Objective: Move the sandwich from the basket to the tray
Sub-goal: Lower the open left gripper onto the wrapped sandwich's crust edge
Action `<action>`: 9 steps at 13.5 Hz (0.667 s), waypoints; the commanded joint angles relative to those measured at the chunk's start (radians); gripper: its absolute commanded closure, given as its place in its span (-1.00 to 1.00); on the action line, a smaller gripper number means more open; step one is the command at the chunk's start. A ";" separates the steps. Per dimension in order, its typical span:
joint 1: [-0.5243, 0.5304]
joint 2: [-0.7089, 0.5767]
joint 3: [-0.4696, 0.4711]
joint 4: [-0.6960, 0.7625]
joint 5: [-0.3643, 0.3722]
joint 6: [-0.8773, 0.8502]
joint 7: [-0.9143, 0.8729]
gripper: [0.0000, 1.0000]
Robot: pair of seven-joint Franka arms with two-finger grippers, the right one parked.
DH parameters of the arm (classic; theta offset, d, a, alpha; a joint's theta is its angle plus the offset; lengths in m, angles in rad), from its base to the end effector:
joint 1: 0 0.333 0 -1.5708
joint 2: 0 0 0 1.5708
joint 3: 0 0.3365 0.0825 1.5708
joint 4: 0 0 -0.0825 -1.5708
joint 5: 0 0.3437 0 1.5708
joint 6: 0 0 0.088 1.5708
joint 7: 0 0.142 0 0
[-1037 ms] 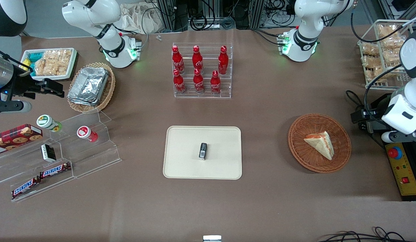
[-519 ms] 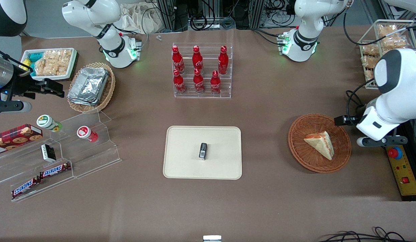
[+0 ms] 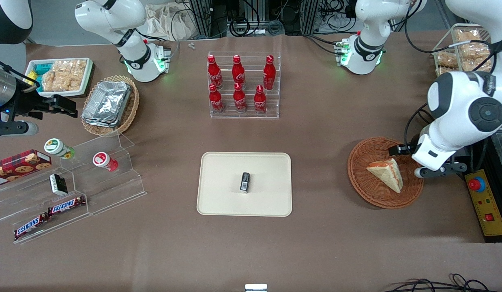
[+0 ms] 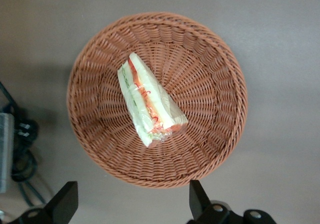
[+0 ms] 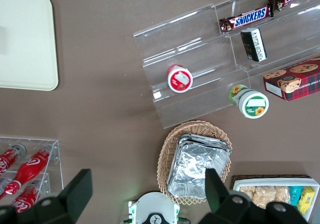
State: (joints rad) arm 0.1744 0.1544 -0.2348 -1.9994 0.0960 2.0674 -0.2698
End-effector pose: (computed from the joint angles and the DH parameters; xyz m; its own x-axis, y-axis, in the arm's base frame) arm 0.5407 -0.0214 0.3857 0.9844 0.1625 -0.0674 0.1582 -0.9853 -0.0649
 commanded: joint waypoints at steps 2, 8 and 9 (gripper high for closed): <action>0.000 -0.004 -0.001 -0.078 -0.004 0.086 -0.190 -1.00; 0.020 0.086 0.006 -0.065 -0.009 0.161 -0.469 -0.99; 0.030 0.103 0.005 -0.065 -0.009 0.190 -0.526 -0.99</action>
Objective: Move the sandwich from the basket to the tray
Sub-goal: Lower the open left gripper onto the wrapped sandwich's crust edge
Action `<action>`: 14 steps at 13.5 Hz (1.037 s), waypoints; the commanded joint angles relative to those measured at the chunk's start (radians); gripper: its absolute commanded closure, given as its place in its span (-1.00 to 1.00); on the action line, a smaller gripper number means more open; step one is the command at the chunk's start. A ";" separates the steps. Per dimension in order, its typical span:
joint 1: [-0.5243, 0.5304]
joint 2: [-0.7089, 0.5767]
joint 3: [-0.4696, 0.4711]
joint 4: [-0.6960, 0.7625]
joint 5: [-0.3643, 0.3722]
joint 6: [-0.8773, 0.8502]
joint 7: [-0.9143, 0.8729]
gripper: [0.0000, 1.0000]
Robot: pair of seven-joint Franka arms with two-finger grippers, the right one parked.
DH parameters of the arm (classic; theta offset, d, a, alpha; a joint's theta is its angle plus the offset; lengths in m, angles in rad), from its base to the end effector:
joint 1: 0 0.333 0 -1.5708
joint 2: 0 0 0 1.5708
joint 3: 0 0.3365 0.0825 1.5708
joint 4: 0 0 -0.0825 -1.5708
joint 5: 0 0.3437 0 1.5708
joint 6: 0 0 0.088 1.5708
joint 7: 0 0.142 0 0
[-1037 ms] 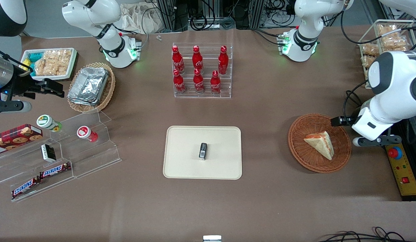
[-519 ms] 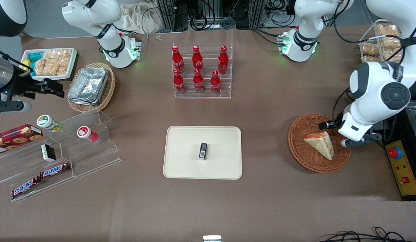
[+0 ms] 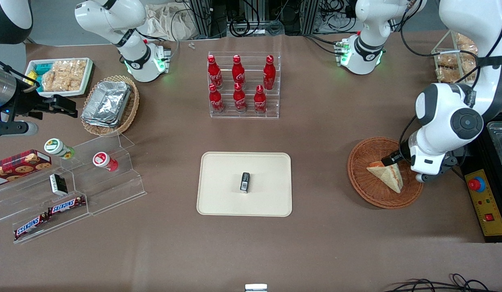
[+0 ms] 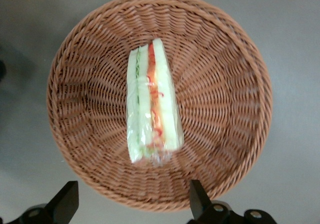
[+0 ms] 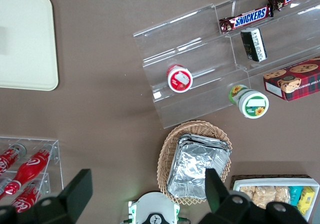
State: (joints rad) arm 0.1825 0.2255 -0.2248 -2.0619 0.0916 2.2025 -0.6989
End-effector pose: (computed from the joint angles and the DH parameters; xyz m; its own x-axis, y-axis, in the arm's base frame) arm 0.5447 -0.0143 0.3329 0.8218 0.5679 -0.0474 0.5647 -0.8227 -0.0654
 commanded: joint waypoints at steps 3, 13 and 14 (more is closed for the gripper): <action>0.025 0.063 -0.005 -0.003 -0.004 0.115 -0.233 -0.99; 0.026 0.081 -0.004 -0.061 -0.001 0.207 -0.264 -0.86; 0.026 0.081 -0.002 -0.061 0.000 0.207 -0.264 -0.73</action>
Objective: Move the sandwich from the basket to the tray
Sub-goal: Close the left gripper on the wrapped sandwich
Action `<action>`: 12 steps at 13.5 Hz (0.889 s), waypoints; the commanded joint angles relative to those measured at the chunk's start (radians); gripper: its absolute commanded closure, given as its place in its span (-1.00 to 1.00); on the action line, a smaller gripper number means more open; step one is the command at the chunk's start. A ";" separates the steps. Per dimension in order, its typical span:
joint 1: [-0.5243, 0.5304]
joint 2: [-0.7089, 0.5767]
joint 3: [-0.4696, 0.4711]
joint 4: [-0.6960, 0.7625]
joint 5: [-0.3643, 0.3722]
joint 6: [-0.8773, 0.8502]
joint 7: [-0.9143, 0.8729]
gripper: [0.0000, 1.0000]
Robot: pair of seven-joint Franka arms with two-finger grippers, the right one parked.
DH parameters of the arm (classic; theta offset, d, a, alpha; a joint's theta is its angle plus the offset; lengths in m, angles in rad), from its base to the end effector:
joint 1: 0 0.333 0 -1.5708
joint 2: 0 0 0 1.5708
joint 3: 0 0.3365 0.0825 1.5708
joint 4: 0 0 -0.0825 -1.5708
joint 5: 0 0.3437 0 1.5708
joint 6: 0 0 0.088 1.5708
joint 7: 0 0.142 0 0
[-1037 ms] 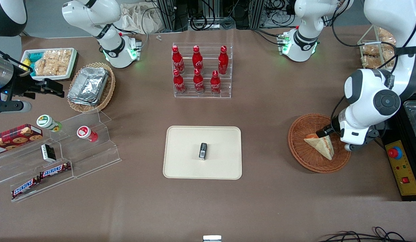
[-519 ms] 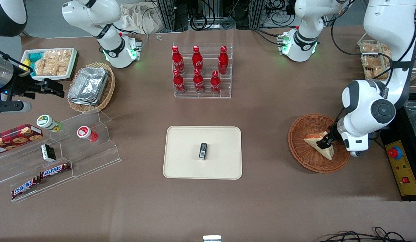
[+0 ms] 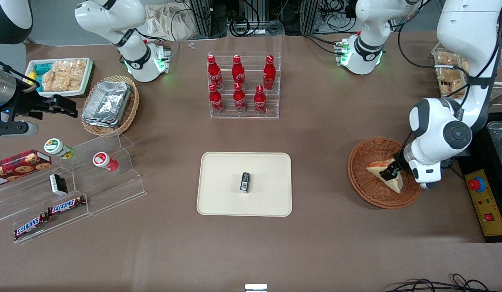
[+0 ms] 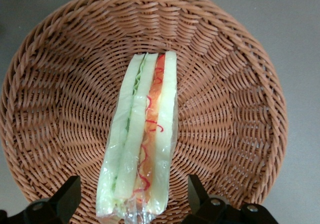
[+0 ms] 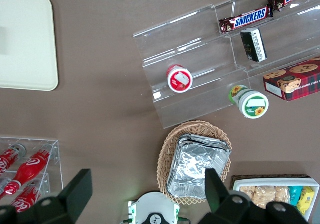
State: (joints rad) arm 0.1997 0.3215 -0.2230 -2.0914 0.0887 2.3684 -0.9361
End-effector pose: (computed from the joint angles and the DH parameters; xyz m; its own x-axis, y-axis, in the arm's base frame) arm 0.5571 -0.0071 0.2831 0.6534 0.7564 -0.0287 0.7562 -0.6540 -0.0216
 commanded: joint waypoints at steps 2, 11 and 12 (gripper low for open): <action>0.009 -0.015 -0.004 -0.030 0.003 0.040 -0.041 -0.13; -0.005 -0.078 -0.010 0.052 0.000 -0.079 -0.070 1.00; -0.008 -0.073 -0.015 0.130 0.002 -0.191 -0.081 1.00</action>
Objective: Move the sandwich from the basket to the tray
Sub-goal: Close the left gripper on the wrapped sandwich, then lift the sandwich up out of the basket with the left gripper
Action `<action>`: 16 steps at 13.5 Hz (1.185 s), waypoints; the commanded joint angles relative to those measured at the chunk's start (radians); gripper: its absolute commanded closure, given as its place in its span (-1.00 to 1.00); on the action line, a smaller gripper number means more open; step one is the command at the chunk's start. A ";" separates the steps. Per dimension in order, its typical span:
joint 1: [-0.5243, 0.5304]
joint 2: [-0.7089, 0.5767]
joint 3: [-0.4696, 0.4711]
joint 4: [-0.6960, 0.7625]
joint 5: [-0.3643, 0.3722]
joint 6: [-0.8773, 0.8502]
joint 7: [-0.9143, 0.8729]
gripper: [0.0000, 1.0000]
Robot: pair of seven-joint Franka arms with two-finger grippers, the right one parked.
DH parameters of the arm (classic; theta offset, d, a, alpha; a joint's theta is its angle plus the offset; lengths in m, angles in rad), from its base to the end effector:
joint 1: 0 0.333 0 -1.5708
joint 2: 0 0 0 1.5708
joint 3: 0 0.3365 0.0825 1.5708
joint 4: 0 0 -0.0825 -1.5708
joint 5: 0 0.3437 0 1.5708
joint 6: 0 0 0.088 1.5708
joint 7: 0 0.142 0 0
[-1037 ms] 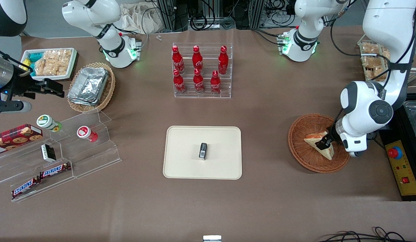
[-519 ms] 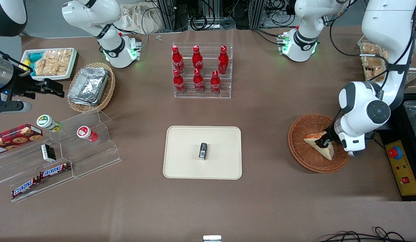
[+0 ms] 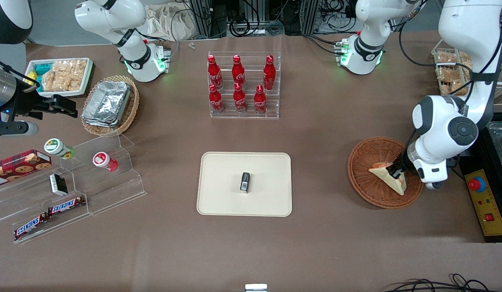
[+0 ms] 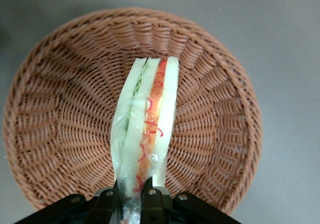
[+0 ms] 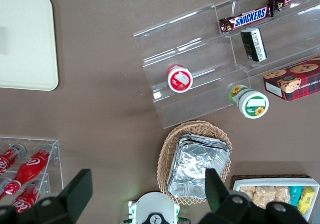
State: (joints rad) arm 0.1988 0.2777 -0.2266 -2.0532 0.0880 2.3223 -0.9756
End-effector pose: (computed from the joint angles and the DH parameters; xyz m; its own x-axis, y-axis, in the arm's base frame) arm 0.5645 -0.0080 0.3180 0.6247 0.7809 0.0021 0.7809 -0.6247 -0.0015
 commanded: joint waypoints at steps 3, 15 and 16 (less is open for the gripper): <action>-0.032 -0.026 -0.034 0.299 0.009 -0.444 -0.020 1.00; -0.035 -0.037 -0.247 0.496 0.006 -0.735 0.405 1.00; -0.035 -0.037 -0.282 0.496 0.009 -0.735 0.429 1.00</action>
State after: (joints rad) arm 0.1637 0.2332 -0.4515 -1.5849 0.0885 1.6183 -0.5925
